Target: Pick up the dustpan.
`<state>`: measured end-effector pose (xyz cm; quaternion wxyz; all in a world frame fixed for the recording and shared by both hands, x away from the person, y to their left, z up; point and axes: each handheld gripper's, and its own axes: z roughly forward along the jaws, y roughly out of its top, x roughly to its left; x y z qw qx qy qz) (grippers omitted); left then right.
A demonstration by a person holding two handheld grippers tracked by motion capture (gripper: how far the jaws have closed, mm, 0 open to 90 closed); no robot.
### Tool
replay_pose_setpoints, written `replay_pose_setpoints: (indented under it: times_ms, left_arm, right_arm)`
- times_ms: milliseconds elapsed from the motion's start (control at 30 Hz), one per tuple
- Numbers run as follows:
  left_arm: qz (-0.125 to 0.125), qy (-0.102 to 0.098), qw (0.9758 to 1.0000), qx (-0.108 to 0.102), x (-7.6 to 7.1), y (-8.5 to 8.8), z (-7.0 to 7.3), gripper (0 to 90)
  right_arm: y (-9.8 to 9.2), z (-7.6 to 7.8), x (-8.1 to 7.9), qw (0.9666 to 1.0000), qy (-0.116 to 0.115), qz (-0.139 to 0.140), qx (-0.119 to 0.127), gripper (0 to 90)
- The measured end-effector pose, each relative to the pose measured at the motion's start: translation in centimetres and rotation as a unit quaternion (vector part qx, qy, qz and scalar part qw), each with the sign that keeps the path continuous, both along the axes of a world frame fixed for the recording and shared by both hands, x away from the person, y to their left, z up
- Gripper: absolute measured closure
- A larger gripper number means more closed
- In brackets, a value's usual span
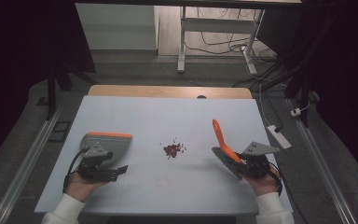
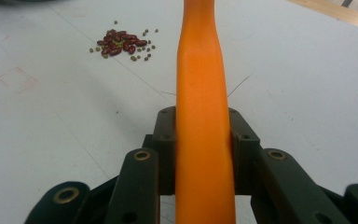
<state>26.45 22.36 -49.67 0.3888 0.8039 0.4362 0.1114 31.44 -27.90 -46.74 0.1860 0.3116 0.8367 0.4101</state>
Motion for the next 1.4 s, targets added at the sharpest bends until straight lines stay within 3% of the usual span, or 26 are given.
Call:
replay_pose_setpoints:
  times_ms: [267,1000,1233,1400]
  left_arm:
    - [-0.001,0.003,1.0,0.006,0.0,-0.2,0.1,17.8]
    - [-0.011,0.004,0.9999,0.01,-0.1,-0.5,0.4,17.2]
    - [-0.03,0.0,0.9995,0.01,-0.6,-1.3,1.3,16.9]
    - [-0.023,0.008,0.9995,0.018,-0.6,-1.6,2.0,16.6]
  right_arm:
    - [-0.1,-0.1,0.0,0.9999,0.004,-0.003,0.01,69.9]
    - [0.0,-0.1,-0.1,0.9999,0.001,-0.008,0.009,69.9]
    - [0.0,-0.1,-0.2,0.9999,0.001,-0.01,0.009,69.9]
    - [0.0,0.1,-0.2,0.9999,-0.001,-0.011,0.011,69.9]
